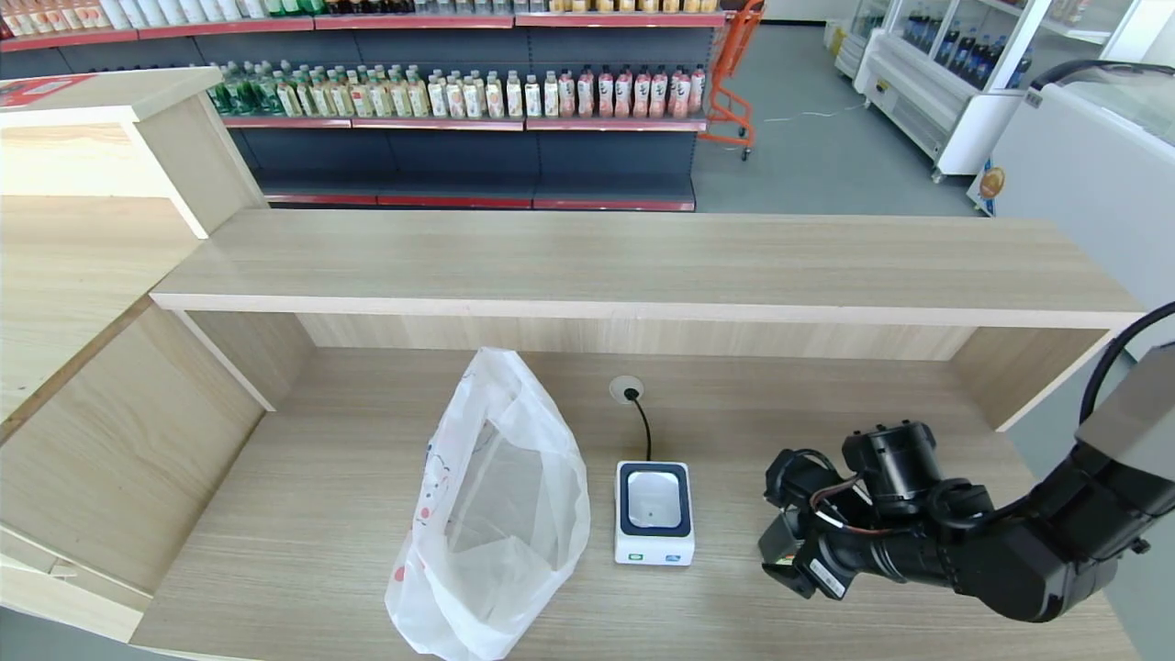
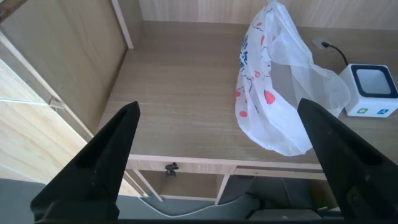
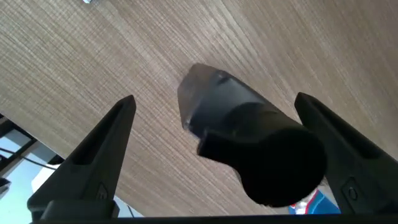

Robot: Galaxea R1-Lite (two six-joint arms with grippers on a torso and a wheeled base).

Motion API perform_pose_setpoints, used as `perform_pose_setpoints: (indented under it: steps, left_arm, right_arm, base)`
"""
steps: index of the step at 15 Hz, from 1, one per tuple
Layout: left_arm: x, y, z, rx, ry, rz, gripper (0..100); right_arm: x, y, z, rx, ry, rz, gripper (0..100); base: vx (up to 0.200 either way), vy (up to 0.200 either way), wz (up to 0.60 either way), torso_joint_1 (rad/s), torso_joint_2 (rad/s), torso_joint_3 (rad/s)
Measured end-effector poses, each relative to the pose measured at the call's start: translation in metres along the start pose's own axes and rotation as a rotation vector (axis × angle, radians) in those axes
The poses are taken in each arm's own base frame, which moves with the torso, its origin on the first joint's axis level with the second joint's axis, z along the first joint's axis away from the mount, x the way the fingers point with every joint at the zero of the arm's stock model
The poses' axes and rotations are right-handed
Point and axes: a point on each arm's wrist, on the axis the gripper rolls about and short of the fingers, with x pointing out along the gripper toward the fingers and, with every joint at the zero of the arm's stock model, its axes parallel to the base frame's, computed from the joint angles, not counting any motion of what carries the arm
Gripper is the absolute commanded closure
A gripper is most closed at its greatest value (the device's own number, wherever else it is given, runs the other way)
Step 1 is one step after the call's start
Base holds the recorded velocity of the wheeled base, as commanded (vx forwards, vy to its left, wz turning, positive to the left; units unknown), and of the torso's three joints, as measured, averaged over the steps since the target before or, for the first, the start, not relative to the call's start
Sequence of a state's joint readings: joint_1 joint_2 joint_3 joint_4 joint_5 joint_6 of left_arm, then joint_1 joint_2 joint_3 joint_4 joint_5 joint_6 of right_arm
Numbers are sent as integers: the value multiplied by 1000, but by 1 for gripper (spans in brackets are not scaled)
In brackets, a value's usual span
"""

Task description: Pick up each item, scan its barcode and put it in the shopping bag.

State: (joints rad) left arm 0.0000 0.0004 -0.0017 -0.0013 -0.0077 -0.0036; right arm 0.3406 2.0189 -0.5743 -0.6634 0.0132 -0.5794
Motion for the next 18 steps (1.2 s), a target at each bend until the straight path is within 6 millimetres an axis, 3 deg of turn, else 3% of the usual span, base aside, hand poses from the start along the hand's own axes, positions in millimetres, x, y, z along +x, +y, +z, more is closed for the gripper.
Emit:
perform_pose_setpoints:
  steps: [6,7,15,18]
  left_arm:
    - [0,0,0,0,0,0,0]
    - [0,0,0,0,0,0,0]
    - [0,0,0,0,0,0,0]
    - [0,0,0,0,0,0,0]
  right_arm:
    - [13,6,3,-33,-5,17,0]
    - [14,6,3,-32,-12,14,100]
    - [15,8,2,5,-25,10,100]
    - [5,6,7,121,-84,-20,100]
  base:
    - [0,0,0,0,0,0]
    - [0,0,0,0,0,0]
    - [0,0,0,0,0,0]
    - [0,0,0,0,0,0]
